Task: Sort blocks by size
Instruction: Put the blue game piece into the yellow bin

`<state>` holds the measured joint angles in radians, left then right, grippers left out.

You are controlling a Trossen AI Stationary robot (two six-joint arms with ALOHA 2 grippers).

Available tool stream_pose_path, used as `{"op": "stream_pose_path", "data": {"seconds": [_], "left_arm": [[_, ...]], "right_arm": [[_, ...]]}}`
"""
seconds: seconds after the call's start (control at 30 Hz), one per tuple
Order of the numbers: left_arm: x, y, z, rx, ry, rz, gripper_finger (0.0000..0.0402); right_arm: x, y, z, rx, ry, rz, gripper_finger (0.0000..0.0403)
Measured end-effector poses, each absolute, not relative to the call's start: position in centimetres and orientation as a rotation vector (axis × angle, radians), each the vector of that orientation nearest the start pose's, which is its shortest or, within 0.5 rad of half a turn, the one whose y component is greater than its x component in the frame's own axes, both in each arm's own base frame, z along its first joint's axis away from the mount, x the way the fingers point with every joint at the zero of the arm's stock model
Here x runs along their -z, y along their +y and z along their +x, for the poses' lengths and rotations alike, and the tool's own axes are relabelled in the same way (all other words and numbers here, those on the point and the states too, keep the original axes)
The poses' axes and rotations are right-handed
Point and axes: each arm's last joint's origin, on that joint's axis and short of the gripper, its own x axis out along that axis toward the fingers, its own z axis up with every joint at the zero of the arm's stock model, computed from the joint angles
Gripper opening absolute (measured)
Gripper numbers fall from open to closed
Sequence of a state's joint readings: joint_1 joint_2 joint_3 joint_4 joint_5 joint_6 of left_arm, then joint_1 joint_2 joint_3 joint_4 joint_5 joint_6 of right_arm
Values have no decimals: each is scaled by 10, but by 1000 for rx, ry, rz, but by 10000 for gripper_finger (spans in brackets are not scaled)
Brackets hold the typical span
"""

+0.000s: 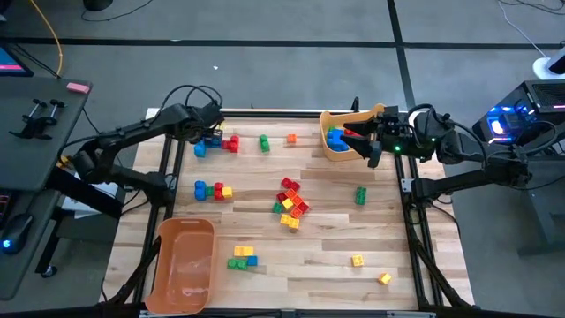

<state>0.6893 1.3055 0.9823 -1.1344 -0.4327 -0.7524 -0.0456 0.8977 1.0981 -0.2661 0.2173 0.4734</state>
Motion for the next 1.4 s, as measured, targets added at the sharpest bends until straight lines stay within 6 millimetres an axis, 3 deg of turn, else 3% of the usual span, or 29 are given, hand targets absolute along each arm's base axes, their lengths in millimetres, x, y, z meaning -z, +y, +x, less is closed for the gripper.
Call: {"op": "stream_pose_path", "data": {"seconds": [0.13, 0.53, 0.87, 1.13, 1.4], "left_arm": [[-226, 148, 148, -1404, 1147, -833, 245], [-185, 150, 132, -1407, 1150, -889, 245], [-169, 154, 128, -1403, 1087, -896, 245], [-170, 158, 129, -1434, 1040, -859, 245], [-161, 159, 131, -1411, 1122, -833, 245]], "right_arm": [[-411, -14, 179, 273, 2, 465, 275], [-411, -14, 179, 273, 2, 465, 275], [-411, -14, 179, 273, 3, 465, 275], [-411, -14, 179, 274, 1, 473, 275], [-411, -14, 179, 275, 2, 486, 275]]}}
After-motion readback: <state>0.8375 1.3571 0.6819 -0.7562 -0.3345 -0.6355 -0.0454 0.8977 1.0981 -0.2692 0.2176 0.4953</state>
